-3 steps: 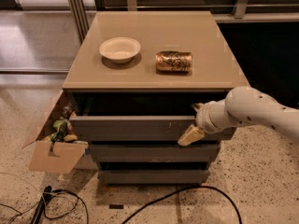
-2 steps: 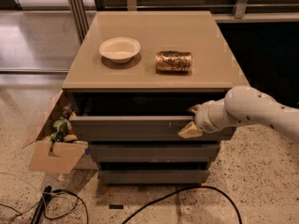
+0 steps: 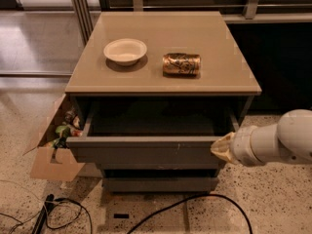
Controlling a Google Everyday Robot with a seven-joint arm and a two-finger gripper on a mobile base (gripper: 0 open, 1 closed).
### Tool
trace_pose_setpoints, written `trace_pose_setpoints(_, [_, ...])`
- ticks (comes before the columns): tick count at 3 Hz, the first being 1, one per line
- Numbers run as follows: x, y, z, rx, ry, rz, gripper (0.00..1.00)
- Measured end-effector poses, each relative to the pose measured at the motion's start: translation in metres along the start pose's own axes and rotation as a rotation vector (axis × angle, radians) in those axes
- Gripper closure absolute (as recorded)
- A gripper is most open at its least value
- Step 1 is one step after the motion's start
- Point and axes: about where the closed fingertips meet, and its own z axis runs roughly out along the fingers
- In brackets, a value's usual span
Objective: Open top drawer
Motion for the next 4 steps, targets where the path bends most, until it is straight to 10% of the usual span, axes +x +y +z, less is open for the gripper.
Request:
trace_pose_setpoints(1, [0.037, 0.014, -0.026, 0.03, 0.022, 0.074, 0.88])
trace_pose_setpoints(4, [0.025, 0.006, -0.024, 0.032, 0.033, 0.039, 0.18])
